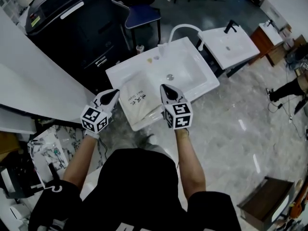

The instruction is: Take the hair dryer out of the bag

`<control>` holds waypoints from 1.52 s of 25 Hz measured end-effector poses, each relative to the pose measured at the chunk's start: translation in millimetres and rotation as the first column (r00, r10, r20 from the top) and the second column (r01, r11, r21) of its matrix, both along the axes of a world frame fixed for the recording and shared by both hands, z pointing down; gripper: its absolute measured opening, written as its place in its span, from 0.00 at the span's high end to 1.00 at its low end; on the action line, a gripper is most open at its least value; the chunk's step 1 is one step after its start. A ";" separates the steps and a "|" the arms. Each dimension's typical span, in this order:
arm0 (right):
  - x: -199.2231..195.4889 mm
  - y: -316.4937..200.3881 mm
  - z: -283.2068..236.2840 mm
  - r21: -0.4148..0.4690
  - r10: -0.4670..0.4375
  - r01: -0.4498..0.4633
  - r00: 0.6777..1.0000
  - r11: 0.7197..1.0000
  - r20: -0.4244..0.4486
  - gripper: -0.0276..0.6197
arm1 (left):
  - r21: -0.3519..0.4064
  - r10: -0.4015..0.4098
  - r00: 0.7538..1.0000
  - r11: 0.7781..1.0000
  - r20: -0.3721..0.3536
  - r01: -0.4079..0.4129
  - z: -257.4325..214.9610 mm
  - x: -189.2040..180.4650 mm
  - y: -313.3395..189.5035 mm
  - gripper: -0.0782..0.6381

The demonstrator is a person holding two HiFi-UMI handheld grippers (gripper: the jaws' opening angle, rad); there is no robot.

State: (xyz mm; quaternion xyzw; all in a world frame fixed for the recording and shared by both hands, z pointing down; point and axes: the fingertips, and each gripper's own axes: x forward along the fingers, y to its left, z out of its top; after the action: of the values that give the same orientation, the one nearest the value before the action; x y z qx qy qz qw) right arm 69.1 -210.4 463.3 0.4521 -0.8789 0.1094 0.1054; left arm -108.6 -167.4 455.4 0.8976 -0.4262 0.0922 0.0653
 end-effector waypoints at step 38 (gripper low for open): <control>14.0 14.0 138.1 -0.246 -0.018 0.028 0.999 0.969 0.045 0.96 | -0.346 0.339 0.929 0.897 0.145 -0.274 188.4 75.2 48.3 0.80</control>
State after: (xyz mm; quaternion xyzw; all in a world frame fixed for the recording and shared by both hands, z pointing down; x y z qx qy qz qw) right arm 83.2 -196.4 601.4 0.4229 -0.8657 0.2262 0.1435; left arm -33.5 -119.1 643.8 0.9171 -0.2625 0.2595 0.1508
